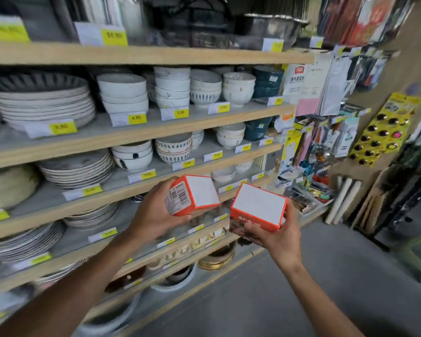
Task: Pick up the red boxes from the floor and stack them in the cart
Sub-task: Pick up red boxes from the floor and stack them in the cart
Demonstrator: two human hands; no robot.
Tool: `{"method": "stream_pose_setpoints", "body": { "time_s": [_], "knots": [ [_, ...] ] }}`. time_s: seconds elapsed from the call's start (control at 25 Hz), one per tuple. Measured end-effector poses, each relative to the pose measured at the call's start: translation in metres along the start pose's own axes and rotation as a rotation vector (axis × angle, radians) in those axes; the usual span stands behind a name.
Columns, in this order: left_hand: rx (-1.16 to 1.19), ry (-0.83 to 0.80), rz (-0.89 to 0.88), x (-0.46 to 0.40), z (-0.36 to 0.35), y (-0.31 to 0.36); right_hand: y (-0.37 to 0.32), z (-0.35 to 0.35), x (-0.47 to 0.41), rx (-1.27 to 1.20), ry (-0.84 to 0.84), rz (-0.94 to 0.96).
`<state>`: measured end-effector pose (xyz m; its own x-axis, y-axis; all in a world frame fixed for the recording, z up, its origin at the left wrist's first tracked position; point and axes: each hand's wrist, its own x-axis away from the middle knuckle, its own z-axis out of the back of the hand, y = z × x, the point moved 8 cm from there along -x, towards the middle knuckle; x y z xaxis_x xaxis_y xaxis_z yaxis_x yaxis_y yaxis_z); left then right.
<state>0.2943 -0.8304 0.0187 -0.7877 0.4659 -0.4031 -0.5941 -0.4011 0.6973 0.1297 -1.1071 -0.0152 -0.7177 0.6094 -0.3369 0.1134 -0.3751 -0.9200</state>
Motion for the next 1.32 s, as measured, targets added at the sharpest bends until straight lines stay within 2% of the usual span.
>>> {"method": "stream_pose_setpoints", "body": {
  "time_s": [0.32,0.56,0.76,0.88,1.04,1.32],
  "knots": [
    [-0.113,0.303,0.116,0.108,0.180,-0.067,-0.073,-0.181,0.053,-0.134,-0.317,0.074],
    [-0.142,0.467,0.266,0.233,0.332,-0.138,-0.143,-0.344,0.137,-0.193,-0.522,0.164],
    [-0.245,0.647,0.420,0.360,0.434,-0.167,-0.190,-0.473,0.231,-0.239,-0.768,0.200],
    [-0.311,0.731,0.508,0.432,0.477,-0.168,-0.221,-0.532,0.287,-0.292,-0.914,0.212],
    [-0.399,0.930,0.637,0.526,0.525,-0.164,-0.262,-0.606,0.366,-0.359,-1.108,0.286],
    [-0.565,1.127,0.879,0.650,0.585,-0.159,-0.317,-0.715,0.495,-0.551,-1.400,0.307]
  ]
}}
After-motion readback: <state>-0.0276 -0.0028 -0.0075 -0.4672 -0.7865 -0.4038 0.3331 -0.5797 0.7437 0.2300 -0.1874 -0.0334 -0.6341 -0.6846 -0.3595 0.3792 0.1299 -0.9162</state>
